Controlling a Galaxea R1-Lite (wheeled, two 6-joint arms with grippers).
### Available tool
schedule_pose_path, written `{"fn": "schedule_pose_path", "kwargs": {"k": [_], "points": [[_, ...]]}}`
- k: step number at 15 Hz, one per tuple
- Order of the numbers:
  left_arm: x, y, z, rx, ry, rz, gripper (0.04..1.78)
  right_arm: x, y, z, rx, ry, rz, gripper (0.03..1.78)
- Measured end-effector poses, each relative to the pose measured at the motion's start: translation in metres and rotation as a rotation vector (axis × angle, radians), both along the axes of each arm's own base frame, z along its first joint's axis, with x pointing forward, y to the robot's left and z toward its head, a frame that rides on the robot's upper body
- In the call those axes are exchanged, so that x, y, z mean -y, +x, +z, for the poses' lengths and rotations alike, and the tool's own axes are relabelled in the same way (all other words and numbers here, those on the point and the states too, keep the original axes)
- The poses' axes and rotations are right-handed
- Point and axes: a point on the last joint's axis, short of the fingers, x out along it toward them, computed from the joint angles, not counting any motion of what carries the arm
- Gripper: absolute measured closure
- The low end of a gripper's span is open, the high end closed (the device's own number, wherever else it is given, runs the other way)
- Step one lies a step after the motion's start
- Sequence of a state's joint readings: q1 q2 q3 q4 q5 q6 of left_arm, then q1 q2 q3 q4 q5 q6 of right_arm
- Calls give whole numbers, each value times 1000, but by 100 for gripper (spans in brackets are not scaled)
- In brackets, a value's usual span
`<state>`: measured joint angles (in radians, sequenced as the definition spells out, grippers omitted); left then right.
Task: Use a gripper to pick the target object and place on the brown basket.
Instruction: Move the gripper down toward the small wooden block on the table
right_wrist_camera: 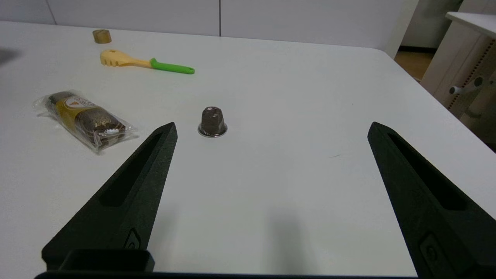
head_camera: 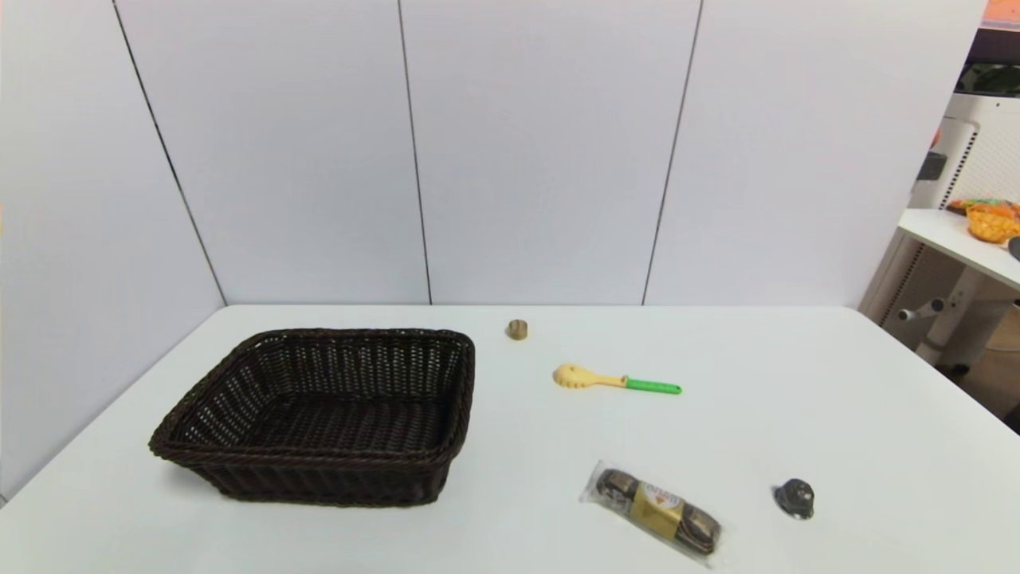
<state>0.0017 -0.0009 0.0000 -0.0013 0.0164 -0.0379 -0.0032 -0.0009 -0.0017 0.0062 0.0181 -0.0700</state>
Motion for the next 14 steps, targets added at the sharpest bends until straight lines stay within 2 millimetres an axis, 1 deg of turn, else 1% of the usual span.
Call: {"fn": "schedule_pose_path", "kwargs": {"k": [11,14], "points": [[0,0,0,0,0,0,13,0,0,0,-3,21,-2,11],[0,0,0,-2,34,-3,13,0,0,0,-2,21,-2,11]]}}
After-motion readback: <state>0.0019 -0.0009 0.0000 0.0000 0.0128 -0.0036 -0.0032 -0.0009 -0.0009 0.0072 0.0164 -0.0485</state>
